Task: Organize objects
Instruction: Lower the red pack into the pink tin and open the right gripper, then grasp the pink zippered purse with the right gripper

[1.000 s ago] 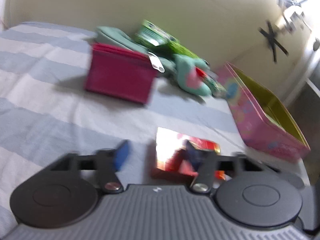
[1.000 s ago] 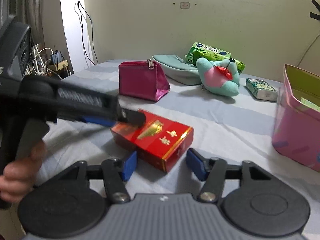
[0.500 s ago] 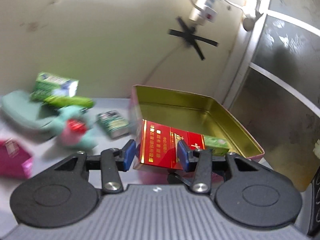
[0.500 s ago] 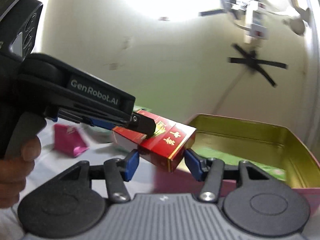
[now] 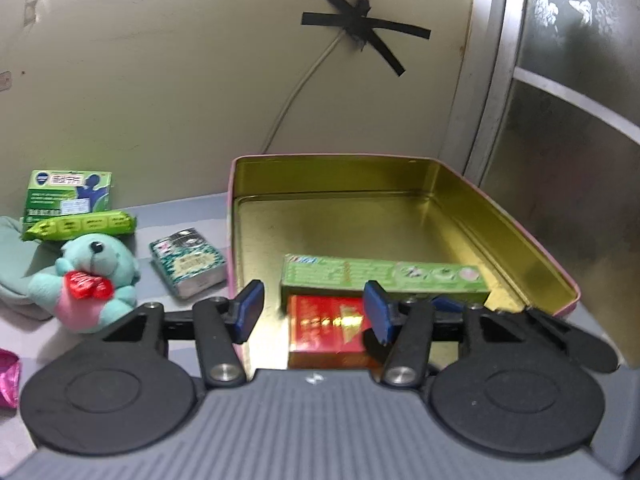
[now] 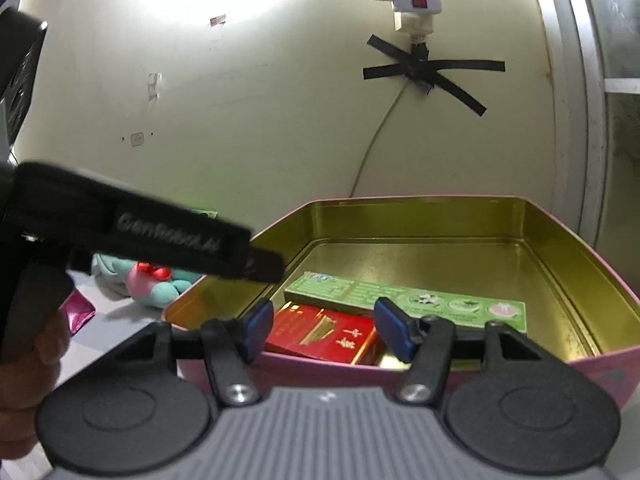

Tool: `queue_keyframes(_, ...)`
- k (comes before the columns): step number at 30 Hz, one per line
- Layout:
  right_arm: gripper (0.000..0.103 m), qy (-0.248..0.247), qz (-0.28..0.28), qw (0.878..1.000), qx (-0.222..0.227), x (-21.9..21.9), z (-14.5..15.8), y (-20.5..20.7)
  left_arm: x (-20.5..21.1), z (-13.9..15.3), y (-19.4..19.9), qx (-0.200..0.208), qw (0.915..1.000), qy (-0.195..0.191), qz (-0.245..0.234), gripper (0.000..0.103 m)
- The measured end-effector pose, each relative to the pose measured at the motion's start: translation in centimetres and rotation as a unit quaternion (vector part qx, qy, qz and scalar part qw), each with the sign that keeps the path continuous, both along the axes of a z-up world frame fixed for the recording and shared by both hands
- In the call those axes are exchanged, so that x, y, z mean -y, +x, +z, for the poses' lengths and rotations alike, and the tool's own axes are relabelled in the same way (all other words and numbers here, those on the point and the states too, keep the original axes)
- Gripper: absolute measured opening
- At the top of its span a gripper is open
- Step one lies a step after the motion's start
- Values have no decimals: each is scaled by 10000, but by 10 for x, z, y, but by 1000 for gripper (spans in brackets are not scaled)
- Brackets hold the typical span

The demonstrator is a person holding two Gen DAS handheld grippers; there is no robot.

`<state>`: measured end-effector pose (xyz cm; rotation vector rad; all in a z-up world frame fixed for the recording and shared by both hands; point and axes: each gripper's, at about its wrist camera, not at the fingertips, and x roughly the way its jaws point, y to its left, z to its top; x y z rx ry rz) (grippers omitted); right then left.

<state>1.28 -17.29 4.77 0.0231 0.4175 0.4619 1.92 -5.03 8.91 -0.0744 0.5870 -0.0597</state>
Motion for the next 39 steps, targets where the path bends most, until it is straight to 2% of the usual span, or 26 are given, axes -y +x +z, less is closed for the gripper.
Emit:
queue_keyframes(2, 59, 70, -9, 10000, -39, -1, 2, -2, -6, 2, -8, 83, 10000, 39, 35, 58)
queue_keyframes(6, 59, 173, -4, 9997, -151, -6, 9, -5, -24, 8, -29, 319, 9992, 113, 217, 67)
queue_keyframes(10, 59, 71, 80, 9999, -90, -21, 18, -18, -46, 7, -51, 465, 9976, 249, 443, 68)
queue_keyframes(18, 60, -82, 453, 9989, 15, -63, 35, -47, -105, -14, -90, 380, 9923, 422, 1102, 72)
queue_keyframes(23, 60, -194, 834, 9962, -147, -99, 33, -58, -149, -27, -118, 341, 9858, 554, 1551, 72)
queue_keyframes(26, 60, -314, 1135, 9926, -292, -126, 27, -65, -181, -35, -132, 310, 9790, 555, 1936, 72)
queue_keyframes(32, 62, -620, 1751, 9816, -436, -186, 17, -71, -240, -51, -148, 296, 9591, 352, 2794, 75)
queue_keyframes(34, 74, -582, 1901, 9789, -463, -205, 17, -67, -254, -59, -152, 318, 9521, 151, 3038, 75)
queue_keyframes(35, 84, -532, 1960, 9782, -432, -213, 17, -65, -262, -60, -155, 285, 9499, -135, 3108, 75)
queue_keyframes(36, 88, -504, 2000, 9777, -388, -221, 16, -63, -270, -60, -159, 405, 9480, -390, 3132, 76)
queue_keyframes(38, 87, -570, 2068, 9760, -369, -241, 15, -54, -279, -59, -167, 601, 9369, -624, 3387, 81)
queue_keyframes(39, 83, -611, 2081, 9752, -440, -251, 14, -49, -282, -59, -170, 654, 9337, -737, 3443, 81)
